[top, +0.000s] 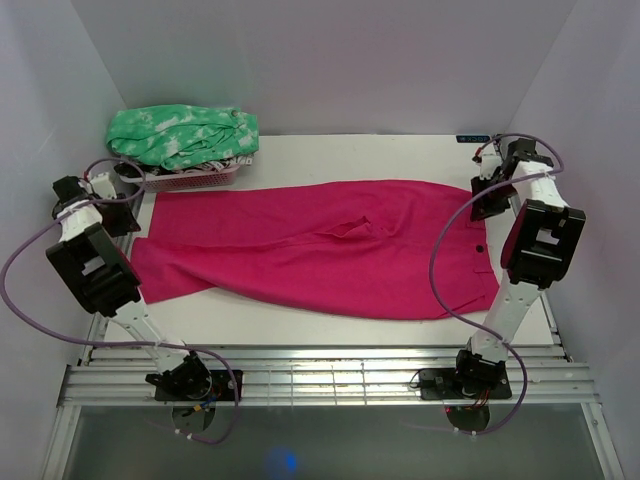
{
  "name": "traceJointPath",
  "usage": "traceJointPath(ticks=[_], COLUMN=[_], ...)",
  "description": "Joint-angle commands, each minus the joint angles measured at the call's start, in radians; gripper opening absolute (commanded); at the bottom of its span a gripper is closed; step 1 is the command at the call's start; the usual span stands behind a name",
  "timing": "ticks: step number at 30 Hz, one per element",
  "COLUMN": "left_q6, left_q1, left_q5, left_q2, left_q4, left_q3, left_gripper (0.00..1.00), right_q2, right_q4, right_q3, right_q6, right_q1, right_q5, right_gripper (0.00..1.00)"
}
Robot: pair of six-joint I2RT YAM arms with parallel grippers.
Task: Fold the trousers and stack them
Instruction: Flatten the trousers out
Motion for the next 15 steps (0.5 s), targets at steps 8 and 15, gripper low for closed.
traceJointPath(ticks=[8, 15], left_q6=[0.426, 0.954], left_q1=[0.049, 0.148], left_q5=[0.101, 0.147], left_q2=[-0.533, -0.678], left_q4=[-0.25, -0.565], left_q3=[-0.151, -0.401], left_gripper=[0.75, 0.55], right_q2=[-0.281, -0.428], right_q4=[-0.121, -0.331], right_q3=[0.071, -0.2], right_q6=[-0.133, -0.399], right_q1=[-0.038, -0.153], right_q5=[0.012, -0.035], right_gripper=[0.72, 0.58])
